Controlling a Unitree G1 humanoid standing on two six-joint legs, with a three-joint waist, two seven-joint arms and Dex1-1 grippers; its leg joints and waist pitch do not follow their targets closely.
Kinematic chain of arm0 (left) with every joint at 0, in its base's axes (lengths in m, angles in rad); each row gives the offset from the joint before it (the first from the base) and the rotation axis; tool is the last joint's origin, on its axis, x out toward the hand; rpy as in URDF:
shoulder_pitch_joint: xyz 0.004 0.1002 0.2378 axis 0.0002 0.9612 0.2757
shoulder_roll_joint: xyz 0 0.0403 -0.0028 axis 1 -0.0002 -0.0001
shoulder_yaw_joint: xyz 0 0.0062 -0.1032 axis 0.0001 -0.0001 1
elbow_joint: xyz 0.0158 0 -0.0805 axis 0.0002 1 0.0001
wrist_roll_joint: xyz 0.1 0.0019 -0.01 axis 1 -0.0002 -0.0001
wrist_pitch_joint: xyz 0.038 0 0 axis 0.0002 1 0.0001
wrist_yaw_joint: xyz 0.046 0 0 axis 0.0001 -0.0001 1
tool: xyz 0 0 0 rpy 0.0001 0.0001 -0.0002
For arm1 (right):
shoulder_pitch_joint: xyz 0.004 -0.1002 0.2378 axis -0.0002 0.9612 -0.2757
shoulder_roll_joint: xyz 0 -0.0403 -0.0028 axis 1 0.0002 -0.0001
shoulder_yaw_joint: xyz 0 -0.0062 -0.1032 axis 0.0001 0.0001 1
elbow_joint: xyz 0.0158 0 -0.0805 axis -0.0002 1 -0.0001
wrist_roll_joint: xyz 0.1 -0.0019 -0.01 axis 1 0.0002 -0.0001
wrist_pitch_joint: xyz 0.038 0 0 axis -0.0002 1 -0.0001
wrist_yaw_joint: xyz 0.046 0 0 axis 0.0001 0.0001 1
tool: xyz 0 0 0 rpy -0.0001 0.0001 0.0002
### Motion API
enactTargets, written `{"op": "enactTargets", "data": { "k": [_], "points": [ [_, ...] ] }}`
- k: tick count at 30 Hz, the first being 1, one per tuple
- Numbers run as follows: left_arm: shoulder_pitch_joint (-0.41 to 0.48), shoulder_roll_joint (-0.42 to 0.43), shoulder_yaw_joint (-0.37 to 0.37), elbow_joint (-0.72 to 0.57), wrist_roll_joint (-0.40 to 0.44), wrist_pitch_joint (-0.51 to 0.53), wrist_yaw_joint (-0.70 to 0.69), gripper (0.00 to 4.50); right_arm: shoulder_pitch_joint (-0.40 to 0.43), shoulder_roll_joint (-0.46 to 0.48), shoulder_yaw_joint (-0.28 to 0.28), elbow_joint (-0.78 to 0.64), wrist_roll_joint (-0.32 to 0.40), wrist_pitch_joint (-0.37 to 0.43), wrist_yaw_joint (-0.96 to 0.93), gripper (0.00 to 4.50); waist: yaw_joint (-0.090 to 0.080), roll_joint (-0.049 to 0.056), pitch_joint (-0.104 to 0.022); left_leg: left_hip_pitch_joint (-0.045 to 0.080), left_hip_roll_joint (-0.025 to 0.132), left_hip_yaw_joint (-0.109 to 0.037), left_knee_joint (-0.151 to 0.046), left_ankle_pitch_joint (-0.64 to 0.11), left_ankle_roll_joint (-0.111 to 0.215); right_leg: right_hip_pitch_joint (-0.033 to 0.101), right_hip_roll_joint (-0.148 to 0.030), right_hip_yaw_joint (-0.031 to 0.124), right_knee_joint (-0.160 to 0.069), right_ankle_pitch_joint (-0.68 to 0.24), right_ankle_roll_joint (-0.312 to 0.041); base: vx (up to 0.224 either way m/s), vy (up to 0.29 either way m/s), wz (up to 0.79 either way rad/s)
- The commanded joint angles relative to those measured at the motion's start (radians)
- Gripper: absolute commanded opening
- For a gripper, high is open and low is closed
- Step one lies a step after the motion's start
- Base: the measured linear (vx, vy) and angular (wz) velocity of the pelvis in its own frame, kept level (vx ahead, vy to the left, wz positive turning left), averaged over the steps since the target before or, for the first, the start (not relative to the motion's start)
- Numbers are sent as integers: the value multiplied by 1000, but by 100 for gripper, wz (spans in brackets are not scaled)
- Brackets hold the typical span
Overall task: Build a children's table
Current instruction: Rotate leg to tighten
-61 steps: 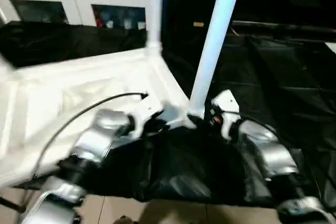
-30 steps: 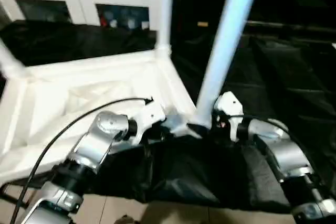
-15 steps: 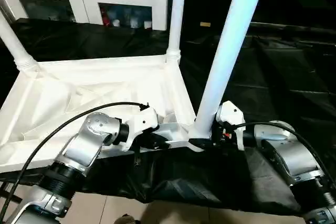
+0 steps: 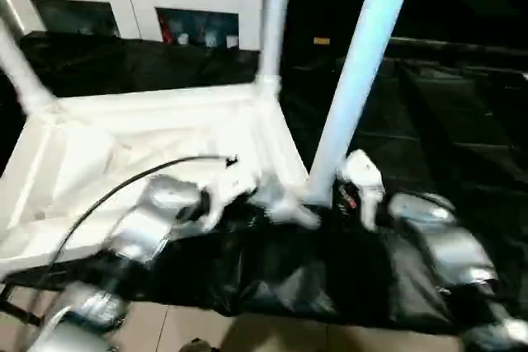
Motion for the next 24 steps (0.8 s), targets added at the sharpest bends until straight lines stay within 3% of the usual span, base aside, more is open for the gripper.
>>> {"op": "enactTargets", "data": {
  "k": [1,2,3,7,9,13,17,24],
  "points": [
    [-66,-98,44,38,-5,22,183,0,-11,120,28,86,-11,38,-162,269,-4,-8,-61,15,35,-15,-73,-224,-8,39,-86,46,-108,-436,-136,0,0,0],
    [-74,-118,50,52,-1,28,214,0,-21,153,14,103,-10,40,-213,269,-10,-6,-62,15,35,-16,-76,-225,-15,35,-84,47,-108,-426,-134,0,0,0],
    [-83,-137,50,65,6,30,241,0,-34,186,4,125,-17,35,-275,269,-10,0,-66,12,36,-19,-77,-208,-22,40,-85,47,-103,-391,-134,0,0,0],
    [-104,-180,36,100,32,18,295,0,-82,260,24,185,-61,-35,-364,269,-12,-1,-69,10,35,-14,-74,-188,-6,41,-84,51,-95,-278,-160,0,0,0],
    [-109,-186,30,105,38,9,292,0,-100,277,32,199,-64,-70,-338,325,-13,-4,-69,7,33,-13,-72,-183,3,44,-84,51,-93,-261,-165,0,0,0],
    [-104,-169,23,94,36,-11,255,0,-106,274,18,196,-39,-86,-277,361,-11,-4,-70,5,35,-12,-73,-158,20,47,-83,51,-88,-215,-173,0,0,0],
    [-63,-118,14,34,-1,-47,142,0,-94,181,45,164,-53,-112,-177,397,-12,-3,-70,1,36,-12,-71,-152,32,51,-83,51,-85,-192,-180,0,0,0],
    [-14,-40,2,-28,-47,-82,-20,0,-49,3,60,57,4,-102,105,397,-16,1,-67,1,40,-11,-70,-159,59,52,-80,51,-85,-175,-199,0,0,0]
  ]
}}
